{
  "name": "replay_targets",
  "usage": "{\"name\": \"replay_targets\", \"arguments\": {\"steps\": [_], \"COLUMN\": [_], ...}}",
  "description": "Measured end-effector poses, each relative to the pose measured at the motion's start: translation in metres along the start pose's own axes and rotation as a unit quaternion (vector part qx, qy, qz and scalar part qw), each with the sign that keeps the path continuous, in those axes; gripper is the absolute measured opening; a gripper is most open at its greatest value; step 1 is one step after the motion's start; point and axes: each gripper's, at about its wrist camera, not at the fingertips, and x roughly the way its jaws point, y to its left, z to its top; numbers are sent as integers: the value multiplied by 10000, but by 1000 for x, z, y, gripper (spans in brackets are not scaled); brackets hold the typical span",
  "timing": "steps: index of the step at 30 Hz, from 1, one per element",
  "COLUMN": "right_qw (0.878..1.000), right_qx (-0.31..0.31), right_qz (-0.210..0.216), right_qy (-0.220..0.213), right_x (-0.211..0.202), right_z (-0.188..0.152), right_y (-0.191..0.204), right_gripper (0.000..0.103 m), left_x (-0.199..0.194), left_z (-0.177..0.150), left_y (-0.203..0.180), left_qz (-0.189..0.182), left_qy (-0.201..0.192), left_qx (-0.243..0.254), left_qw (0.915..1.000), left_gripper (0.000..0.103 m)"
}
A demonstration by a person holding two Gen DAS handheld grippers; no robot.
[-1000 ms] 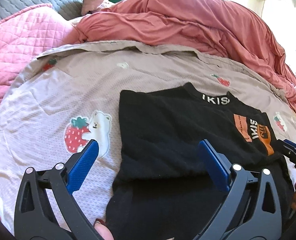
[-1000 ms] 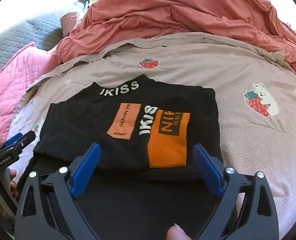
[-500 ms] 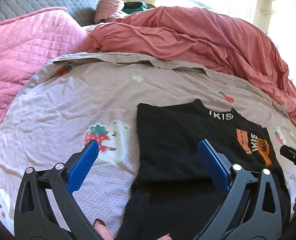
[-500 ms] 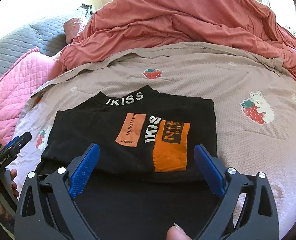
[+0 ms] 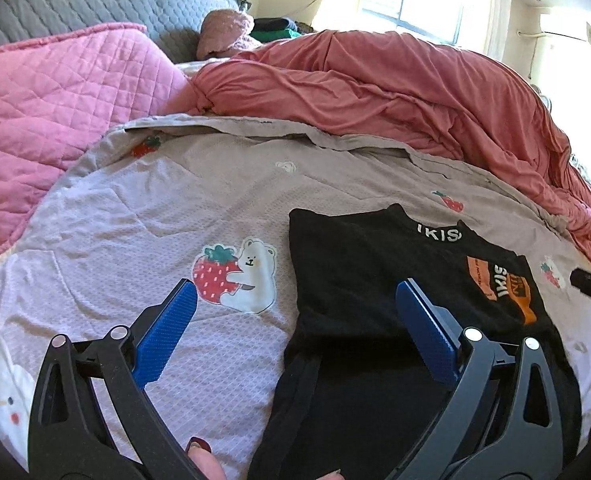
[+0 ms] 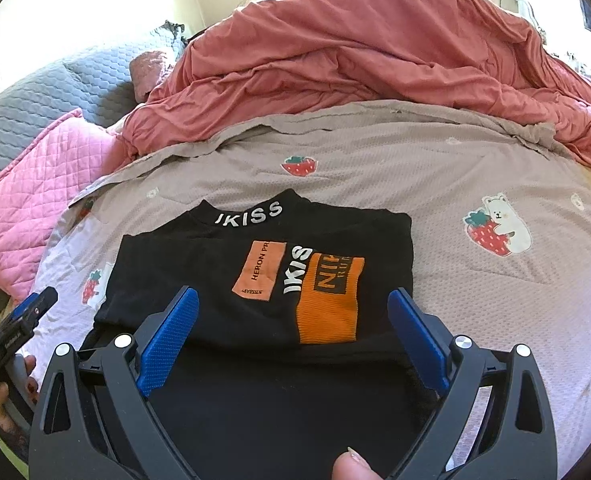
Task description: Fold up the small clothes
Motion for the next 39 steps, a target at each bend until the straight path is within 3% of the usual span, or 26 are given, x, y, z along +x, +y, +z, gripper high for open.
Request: {"name": "replay_targets", "arguments": {"steps": [18,39], "right_qw": [10000,9997], "right_qx": [-52,-217], "right_qz": [-35,-71], "right_qy": [-68,115], "right_x": [-34,-63], "right_z": [-19,-53], "right_y": [-15,-31], "right_gripper": [95,95], "left_x": [-20,-46], "left_z": [-33,-53], "left_y": [15,37], "left_qz": [30,-279], "left_qy": [336,582], "left_qx": [-14,-664], "left_qw": [9994,9957], "left_gripper": [93,93]}}
